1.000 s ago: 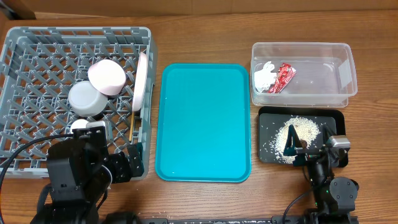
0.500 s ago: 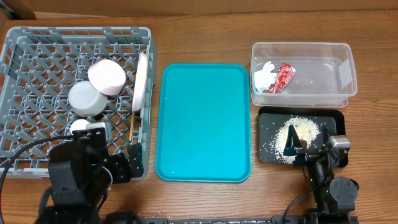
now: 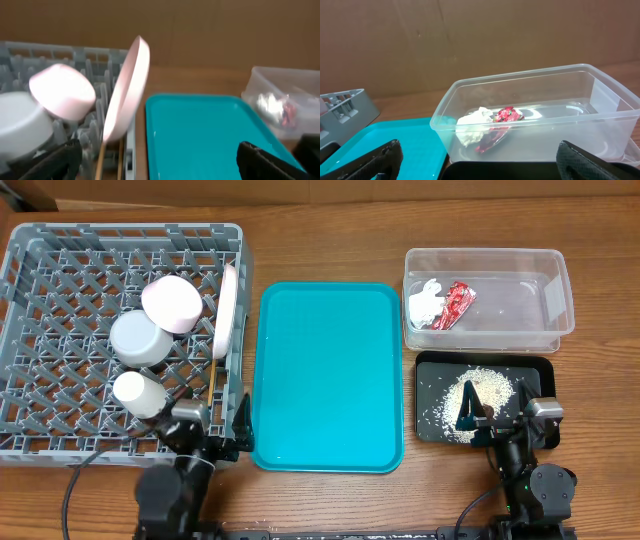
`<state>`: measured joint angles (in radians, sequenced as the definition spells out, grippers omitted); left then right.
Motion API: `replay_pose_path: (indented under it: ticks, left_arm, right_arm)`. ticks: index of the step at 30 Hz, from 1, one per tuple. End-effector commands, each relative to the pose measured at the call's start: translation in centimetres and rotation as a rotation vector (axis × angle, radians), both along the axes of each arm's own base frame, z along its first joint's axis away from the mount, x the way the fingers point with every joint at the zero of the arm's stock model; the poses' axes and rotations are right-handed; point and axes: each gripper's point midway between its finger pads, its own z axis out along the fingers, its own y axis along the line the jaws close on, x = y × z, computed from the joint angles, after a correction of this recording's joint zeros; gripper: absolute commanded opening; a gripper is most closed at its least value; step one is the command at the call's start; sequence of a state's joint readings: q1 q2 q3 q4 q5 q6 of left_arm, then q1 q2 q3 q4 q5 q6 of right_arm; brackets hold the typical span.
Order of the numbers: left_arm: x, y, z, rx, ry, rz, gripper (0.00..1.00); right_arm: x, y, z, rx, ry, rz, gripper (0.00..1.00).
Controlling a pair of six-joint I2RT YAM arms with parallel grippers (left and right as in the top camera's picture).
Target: Sort waste into correct bins and load items into the dishwasher
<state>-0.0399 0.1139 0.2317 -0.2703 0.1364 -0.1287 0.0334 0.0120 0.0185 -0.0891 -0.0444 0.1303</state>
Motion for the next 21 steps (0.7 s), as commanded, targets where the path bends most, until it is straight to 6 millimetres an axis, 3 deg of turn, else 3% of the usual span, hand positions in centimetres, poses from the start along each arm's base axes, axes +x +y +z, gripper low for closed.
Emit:
replay_pose_path:
  ticks: [1, 5, 7, 10, 21]
  left_arm:
    - [0.4, 0.5, 0.3, 0.006, -0.14, 0.03, 1.0]
    - [0.8, 1.5, 1.4, -0.001, -0.26, 0.094, 1.0]
    - [1.0, 1.5, 0.8, -0.001, -0.259, 0.099, 1.0]
    - [1.0, 0.7, -4.0, 0.013, -0.073, 0.05, 1.0]
    - [1.1, 0.9, -3.8, 0.014, -0.081, 0.06, 1.0]
  right_arm:
    - [0.1, -0.2, -0.2, -0.004, -0.001, -0.011, 1.0]
    - [0.1, -0.2, -0.2, -0.004, -0.001, -0.011, 1.0]
    - [0.1, -0.2, -0.2, -0.004, -0.001, -0.011, 1.0]
    - [0.1, -0.2, -0.2, -0.004, -0.001, -0.011, 1.0]
    - [0.1, -0.2, -0.2, -0.004, -0.001, -0.011, 1.0]
